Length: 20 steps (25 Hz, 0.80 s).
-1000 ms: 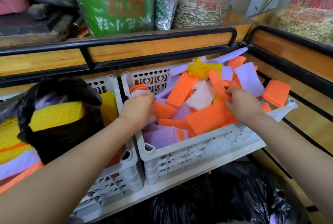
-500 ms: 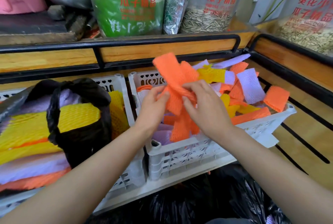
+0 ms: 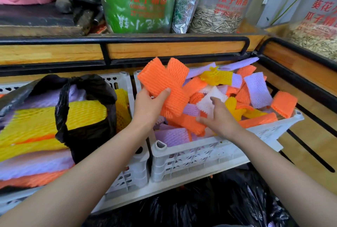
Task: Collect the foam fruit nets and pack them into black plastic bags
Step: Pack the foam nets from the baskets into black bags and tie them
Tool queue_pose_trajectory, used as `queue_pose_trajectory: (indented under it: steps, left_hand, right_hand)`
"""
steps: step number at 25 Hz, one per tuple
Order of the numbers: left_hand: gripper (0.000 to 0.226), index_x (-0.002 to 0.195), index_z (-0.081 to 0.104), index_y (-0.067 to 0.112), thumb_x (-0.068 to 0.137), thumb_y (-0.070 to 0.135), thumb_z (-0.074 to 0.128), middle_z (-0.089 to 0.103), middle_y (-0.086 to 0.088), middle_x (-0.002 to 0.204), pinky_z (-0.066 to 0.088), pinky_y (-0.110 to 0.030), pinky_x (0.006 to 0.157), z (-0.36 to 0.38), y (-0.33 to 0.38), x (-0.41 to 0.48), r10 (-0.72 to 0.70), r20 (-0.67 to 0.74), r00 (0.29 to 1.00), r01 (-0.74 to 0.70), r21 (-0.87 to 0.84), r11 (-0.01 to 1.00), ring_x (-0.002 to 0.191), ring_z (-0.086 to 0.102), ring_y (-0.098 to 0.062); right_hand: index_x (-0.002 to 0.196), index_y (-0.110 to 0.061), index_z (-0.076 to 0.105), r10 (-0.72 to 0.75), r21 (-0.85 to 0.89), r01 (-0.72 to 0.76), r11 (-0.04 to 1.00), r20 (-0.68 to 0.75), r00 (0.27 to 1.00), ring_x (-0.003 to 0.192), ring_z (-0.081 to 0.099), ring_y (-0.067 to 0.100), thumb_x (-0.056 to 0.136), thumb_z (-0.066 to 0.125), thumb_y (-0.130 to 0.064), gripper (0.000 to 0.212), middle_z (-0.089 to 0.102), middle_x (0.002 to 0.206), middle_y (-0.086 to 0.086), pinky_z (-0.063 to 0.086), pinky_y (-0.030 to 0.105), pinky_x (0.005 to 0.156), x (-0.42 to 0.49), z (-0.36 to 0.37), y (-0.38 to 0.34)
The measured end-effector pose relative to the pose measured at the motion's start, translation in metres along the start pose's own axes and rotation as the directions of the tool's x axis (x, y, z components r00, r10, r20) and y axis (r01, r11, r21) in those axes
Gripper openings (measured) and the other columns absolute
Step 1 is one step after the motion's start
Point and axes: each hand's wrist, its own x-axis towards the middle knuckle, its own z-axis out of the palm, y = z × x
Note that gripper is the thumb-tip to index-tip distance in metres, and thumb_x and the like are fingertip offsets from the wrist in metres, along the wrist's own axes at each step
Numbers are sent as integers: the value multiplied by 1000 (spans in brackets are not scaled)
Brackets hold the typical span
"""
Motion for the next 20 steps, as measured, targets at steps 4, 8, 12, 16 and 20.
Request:
queue_pose_trajectory:
  steps: [4,8,12,16,20]
  left_hand:
    - [12,79,60,25,88,19,64,64,10,83,51,-21,73,-9,3,2,14,-5,1000,-14,43,999,81,62,-6]
    - [13,82,56,28,93,21,57,62,12,86,50,-21,75,-18,1,5,16,22,1000,-17,72,997,82,60,-3]
    - [13,105,58,15,94,22,54,65,1,101,50,-34,87,-23,-9,12,15,-2,1000,-15,181,983,96,61,-17]
    - [39,125,51,4,92,24,56,62,-12,119,47,-44,95,-20,-23,24,-30,-25,999,35,273,961,109,59,-28]
    - [45,131,45,3,93,23,56,59,-14,123,46,-45,97,-5,-25,19,-71,24,997,65,209,976,112,57,-29]
  right_hand:
    - [135,-5,37,132,-48,-125,991,211,969,119,50,24,78,73,-38,76,48,136,12,40,28,90,15,16,0]
    - [135,-5,38,186,-94,-165,982,291,938,119,49,26,77,75,-36,76,48,133,13,41,29,88,19,17,-10]
    - [128,-7,51,120,-121,-111,986,71,990,115,53,25,78,75,-29,59,56,128,13,36,22,80,11,1,-18]
    - [120,-5,58,23,156,14,988,-233,972,99,59,20,86,66,-22,39,63,114,12,42,27,83,3,-28,-36]
    - [116,-4,52,17,523,102,846,-217,976,97,59,21,94,54,-15,24,62,110,16,49,33,84,-12,-28,-59]
